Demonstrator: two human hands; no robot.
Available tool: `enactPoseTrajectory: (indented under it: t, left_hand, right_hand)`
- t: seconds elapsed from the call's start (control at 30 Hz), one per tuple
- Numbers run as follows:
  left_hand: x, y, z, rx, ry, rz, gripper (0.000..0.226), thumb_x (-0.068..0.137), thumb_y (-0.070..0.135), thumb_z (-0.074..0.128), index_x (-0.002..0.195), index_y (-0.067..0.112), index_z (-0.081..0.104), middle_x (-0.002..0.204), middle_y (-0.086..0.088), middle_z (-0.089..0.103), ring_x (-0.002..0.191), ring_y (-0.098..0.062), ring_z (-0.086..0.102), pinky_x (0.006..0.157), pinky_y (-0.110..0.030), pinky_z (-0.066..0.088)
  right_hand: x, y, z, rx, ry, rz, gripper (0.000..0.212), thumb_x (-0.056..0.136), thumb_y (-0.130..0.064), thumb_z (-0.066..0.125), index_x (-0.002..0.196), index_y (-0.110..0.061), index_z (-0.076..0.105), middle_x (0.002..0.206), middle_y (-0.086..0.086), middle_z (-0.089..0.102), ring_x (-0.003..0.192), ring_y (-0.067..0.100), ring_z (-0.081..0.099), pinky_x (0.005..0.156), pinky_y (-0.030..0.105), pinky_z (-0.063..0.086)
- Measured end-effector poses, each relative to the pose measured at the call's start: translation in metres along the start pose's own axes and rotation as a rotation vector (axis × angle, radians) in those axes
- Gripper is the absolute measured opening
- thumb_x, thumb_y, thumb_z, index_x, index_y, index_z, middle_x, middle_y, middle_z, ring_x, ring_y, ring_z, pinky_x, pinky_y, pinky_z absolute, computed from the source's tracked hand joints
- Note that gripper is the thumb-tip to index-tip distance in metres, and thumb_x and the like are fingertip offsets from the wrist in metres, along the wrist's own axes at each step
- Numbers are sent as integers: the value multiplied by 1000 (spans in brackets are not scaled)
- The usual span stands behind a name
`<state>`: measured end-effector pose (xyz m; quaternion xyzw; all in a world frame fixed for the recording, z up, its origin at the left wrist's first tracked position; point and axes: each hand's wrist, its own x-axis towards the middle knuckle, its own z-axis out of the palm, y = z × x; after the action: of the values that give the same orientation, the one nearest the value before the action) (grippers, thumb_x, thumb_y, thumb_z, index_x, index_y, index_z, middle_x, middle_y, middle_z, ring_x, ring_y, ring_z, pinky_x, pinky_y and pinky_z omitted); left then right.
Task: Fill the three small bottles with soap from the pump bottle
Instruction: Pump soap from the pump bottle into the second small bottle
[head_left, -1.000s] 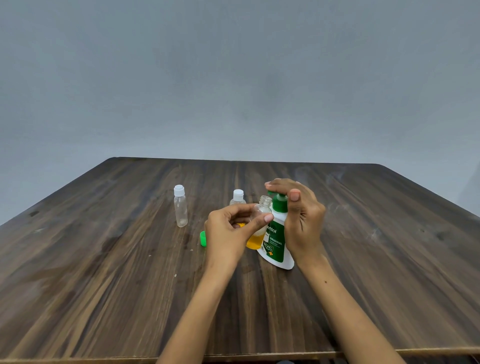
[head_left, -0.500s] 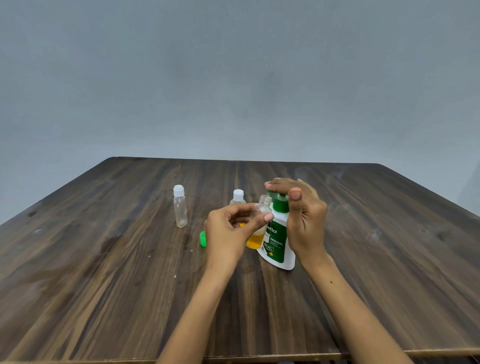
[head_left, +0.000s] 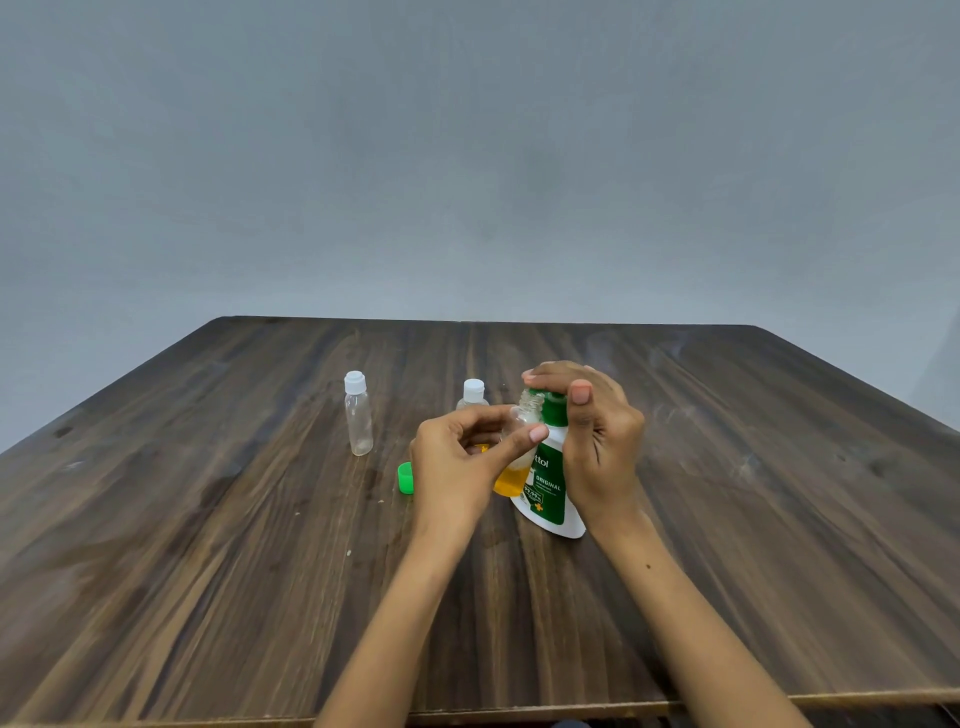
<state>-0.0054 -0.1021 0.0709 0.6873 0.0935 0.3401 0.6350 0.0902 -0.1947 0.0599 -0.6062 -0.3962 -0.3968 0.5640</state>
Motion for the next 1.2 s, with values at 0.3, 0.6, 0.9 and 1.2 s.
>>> enactPoseTrajectory:
  t: [0.3,0.6,0.9,1.2]
  left_hand:
    - [-3,2,1,-2,1,-2,29,55,39,83,81,30,74,83,4,77,85,-16,72,85,-39,59]
    - [0,1,-1,-20,4,8,30,54,38,81,82,30,73,85,3,77,84,-12,73,78,-26,58]
    - [1,-1,-4,18,15,2,23,64,25,86,83,30,73,85,4,76,85,-12,72,82,-33,60]
    - [0,0,-4,8,13,12,23,64,26,86,82,31,72,85,4,76,84,-9,72,77,-23,58]
  right_hand:
    - [1,2,-2,13,4,18,65,105,-46,24,91,-5,73,99,-2,72,99,18,67,86,52,47]
    - [2,4,-3,-7,-7,1,65,105,-45,24,91,-6,73,98,-2,72,97,16,67,86,53,47]
    - [4,2,-4,-18,-17,-27,62,104,-46,24,96,-8,73,104,-5,70,104,14,65,89,47,48]
    - [0,6,-1,-17,-8,-2,64,104,-47,25,90,-7,73,96,-2,72,94,16,68,85,52,48]
